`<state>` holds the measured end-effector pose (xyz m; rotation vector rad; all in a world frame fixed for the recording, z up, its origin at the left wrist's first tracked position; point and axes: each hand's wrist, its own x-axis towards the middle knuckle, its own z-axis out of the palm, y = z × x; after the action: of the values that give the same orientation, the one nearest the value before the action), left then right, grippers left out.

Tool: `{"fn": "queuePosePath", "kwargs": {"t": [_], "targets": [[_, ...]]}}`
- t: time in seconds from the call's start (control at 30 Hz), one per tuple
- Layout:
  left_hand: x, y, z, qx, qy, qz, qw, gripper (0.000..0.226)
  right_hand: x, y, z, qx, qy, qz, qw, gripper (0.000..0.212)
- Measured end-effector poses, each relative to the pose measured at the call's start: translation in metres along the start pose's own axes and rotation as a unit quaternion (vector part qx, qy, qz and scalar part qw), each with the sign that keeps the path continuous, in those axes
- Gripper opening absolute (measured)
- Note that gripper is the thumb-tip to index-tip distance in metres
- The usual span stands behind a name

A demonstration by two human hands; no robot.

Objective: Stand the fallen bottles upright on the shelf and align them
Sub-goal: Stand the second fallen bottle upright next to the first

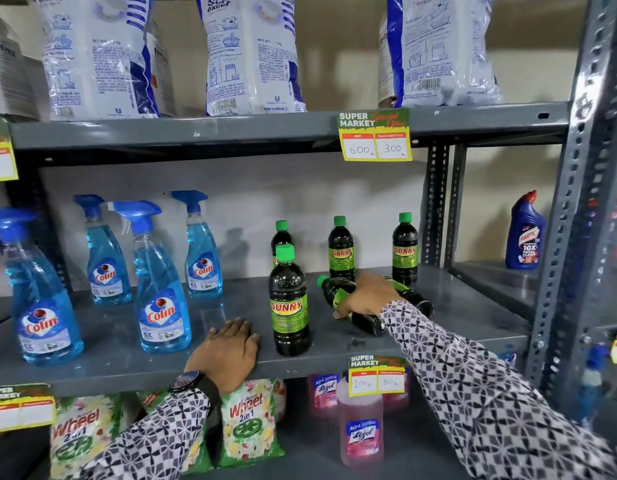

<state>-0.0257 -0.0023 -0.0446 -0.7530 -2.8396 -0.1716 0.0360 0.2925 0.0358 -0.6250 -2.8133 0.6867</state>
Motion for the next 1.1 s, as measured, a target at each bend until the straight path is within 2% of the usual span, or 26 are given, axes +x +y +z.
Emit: {"fn": "queuePosePath", "kwargs": {"t": [0.07,0.1,0.2,0.33,0.53,0.7,0.9,1.03,1.1], "targets": [[0.0,0.001,-0.001,-0.002,0.003,-0.002,1.0,0.061,-0.002,0.002,-0.002,0.094,0.048,-0.018,0.994,0.063],[0.001,0.001,-0.001,-0.005,0.004,-0.002,1.0,0.061,-0.003,0.003,-0.003,0.145,0.076,-0.033,0.986,0.062],[-0.001,0.0,-0.001,-0.01,0.003,0.0,1.0,0.061,-0.007,-0.001,-0.003,0.275,0.136,-0.082,0.948,0.073],[0.0,0.0,-0.002,-0.011,0.002,0.001,1.0,0.061,-0.01,0.003,0.014,0.387,0.154,-0.115,0.902,0.073],[0.001,-0.001,0.001,-0.008,0.006,0.006,1.0,0.062,-0.006,0.02,0.038,0.405,0.163,-0.091,0.895,0.08],[0.002,-0.001,0.001,-0.008,0.006,0.003,1.0,0.061,-0.006,0.023,0.038,0.388,0.161,-0.105,0.901,0.085],[0.001,0.004,-0.002,0.001,0.005,-0.004,1.0,0.059,-0.002,0.042,0.044,0.419,0.094,-0.113,0.896,0.069],[-0.001,0.003,-0.003,0.004,0.004,-0.004,1.0,0.058,-0.01,0.038,0.044,0.379,0.123,-0.115,0.91,0.062],[-0.001,0.003,-0.003,0.006,0.004,-0.004,1.0,0.058,-0.013,0.034,0.044,0.362,0.138,-0.117,0.914,0.066]]}}
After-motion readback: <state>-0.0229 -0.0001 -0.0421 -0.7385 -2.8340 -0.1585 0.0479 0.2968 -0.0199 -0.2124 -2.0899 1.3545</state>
